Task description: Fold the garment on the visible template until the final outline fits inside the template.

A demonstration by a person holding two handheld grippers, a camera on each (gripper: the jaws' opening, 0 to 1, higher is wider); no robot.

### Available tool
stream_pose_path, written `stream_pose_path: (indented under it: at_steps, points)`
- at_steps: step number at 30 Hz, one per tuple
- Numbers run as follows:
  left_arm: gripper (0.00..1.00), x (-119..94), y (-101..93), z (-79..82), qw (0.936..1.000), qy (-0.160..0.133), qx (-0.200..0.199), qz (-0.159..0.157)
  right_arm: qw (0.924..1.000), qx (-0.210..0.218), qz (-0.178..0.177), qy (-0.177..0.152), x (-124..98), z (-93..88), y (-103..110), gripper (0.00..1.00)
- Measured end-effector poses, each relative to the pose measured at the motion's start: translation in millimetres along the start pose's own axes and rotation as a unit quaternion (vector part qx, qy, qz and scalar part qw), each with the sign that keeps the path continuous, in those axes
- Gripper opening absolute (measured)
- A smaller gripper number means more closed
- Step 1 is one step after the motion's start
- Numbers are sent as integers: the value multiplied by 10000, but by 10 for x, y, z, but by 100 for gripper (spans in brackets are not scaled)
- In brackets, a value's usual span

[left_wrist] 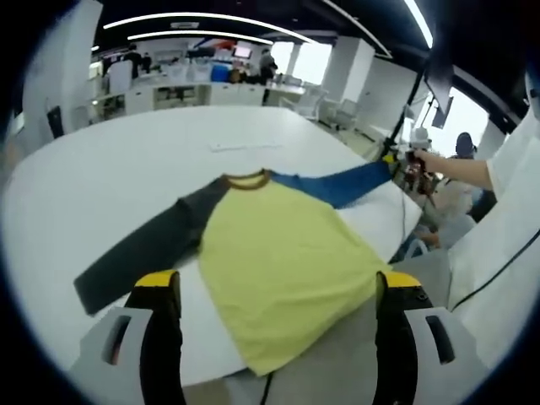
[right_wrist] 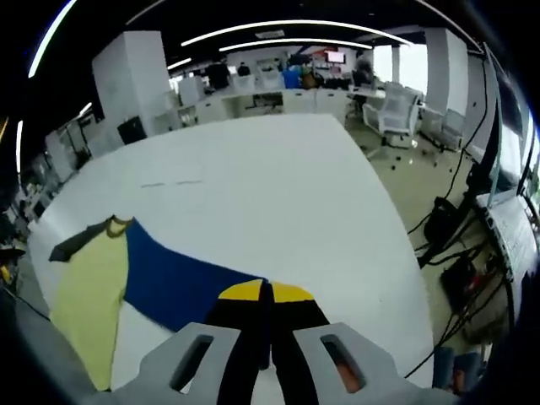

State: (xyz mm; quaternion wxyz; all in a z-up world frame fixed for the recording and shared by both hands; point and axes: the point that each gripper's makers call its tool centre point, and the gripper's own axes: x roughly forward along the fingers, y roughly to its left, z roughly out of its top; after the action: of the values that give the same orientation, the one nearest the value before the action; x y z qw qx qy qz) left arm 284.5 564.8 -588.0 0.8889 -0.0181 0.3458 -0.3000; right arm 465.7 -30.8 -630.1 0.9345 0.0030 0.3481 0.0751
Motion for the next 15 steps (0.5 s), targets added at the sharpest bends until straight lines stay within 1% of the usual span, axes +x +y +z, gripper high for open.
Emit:
stream_pose_path:
  at_steps: [4, 5, 6, 10, 15]
  points:
    - [92, -33, 1, -22, 10000, -40, -13, -3, 9997, -199, -90, 95, -26, 22, -31, 2]
    - [92, -41, 0, -26, 10000, -49, -12, -7, 9995, -261, -129, 121, -136, 4, 143, 2]
    - [92, -50, -3, -33, 10000, -53, -11, -18, 9993, -315, -152, 140, -186, 12, 204, 2]
    - [92, -83, -4, -49, 10000, -69, -2, -41, 9989, -362, -218, 182, -285, 63, 272, 2]
    - [92, -133, -1, -75, 9999, -84, 22, -77, 9984, -472, -250, 183, -379, 199, 405, 2]
